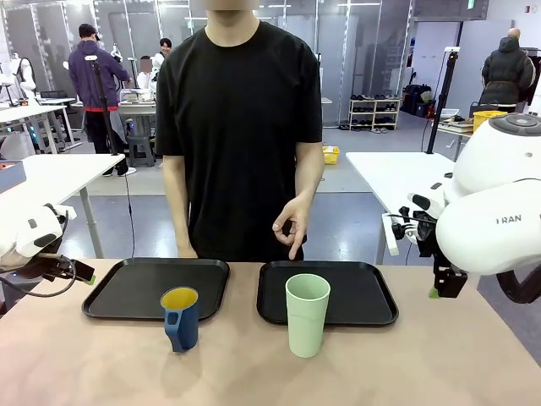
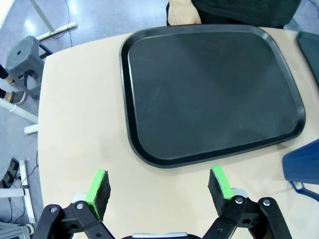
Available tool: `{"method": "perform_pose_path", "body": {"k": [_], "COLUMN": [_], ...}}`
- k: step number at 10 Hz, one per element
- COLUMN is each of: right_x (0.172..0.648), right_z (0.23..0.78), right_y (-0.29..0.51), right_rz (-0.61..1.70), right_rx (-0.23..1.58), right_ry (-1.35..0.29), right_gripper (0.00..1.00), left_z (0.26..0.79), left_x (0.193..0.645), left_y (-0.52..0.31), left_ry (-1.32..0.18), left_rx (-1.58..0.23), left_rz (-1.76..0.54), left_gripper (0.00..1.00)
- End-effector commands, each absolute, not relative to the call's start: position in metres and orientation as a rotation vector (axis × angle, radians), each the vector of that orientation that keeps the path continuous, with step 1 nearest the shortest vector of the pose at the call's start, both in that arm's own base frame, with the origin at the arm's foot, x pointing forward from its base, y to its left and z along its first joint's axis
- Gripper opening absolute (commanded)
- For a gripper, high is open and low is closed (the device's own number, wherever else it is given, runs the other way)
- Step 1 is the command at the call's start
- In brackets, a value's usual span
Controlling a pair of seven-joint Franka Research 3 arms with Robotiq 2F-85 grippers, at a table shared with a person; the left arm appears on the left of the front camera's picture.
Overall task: Sort and store the cups by type.
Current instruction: Pick up the Reusable plastic cup.
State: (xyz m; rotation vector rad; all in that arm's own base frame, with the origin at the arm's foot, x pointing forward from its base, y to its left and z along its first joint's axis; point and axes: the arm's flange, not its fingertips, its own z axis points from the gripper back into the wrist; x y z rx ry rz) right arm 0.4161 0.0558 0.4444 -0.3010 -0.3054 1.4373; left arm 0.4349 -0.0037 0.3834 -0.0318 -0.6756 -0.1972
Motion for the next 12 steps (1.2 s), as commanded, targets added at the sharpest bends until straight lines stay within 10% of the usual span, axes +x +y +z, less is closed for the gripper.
{"method": "perform_pose_path", "body": {"k": [1, 6, 12], "right_x": [0.422, 0.417, 0.433], "right_z": [0.451, 0.445, 0.375], "right_y": [0.047, 0.055, 0.065], "right_rz": [1.512, 1.463, 1.682], "right_rx": [-0.237, -0.289, 0.091], "right_ry": [-0.283, -0.292, -0.524], "right_gripper": [1.0, 1.0, 1.0], "left_z": [0.384, 0.384, 0.384], "left_x": [0.435, 0.435, 0.435], "left_y": [-0.005, -0.005, -0.005], "left_ry": [-0.675, -0.675, -0.675], "left_rx": [-0.032, -0.032, -0.032], "left_rz": [-0.2, -0.2, -0.2], "left_gripper": [1.0, 1.0, 1.0]}}
